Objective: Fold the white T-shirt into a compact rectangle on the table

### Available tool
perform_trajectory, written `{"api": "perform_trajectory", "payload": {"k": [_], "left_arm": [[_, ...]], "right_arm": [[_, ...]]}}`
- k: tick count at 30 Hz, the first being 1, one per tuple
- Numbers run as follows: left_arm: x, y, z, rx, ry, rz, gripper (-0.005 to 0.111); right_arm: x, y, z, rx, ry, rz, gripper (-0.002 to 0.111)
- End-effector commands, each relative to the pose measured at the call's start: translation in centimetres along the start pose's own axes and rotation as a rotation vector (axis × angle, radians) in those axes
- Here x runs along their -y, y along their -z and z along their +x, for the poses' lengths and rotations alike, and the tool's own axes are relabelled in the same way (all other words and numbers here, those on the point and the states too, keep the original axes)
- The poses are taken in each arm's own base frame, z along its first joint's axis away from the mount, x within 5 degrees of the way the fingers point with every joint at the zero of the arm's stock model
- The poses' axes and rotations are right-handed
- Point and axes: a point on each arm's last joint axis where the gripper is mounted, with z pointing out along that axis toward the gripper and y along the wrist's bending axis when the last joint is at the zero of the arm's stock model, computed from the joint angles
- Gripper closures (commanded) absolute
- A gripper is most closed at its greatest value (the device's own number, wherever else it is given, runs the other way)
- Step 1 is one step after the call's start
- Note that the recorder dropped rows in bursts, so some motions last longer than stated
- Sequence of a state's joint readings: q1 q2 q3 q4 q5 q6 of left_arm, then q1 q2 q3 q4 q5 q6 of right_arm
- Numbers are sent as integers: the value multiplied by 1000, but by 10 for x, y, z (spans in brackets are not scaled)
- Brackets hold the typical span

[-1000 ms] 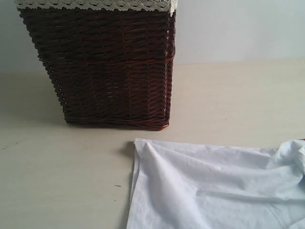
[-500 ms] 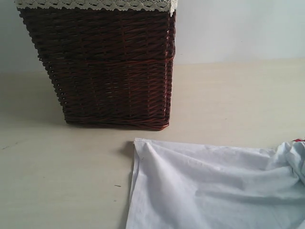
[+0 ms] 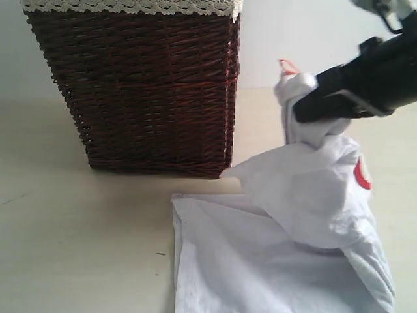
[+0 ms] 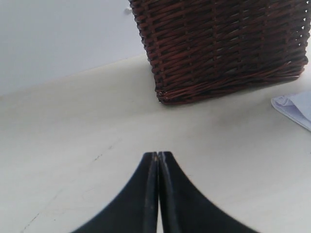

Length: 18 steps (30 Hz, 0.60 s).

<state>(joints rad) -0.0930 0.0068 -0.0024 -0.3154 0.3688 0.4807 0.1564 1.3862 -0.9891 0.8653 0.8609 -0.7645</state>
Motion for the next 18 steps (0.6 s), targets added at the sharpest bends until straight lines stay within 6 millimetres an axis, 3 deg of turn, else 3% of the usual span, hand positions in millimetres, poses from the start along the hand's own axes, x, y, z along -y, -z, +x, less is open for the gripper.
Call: {"api": "perform_trajectory", "payload": {"k": [1, 5, 12, 14, 18], "left_arm": [[0, 0, 0, 8, 6, -4, 104], [0, 0, 0, 8, 6, -4, 104], [0, 0, 0, 8, 6, -4, 104], [0, 0, 0, 8, 6, -4, 104], [0, 0, 0, 8, 6, -4, 104]], "right_arm": [[-20, -38, 2, -65, 33, -59, 108], [-35, -77, 13, -154, 63, -93, 108], [-60, -123, 34, -272, 50, -175, 108], [-70, -135, 43, -310, 51, -202, 102], [-88, -150, 58, -375, 83, -235, 76]]}}
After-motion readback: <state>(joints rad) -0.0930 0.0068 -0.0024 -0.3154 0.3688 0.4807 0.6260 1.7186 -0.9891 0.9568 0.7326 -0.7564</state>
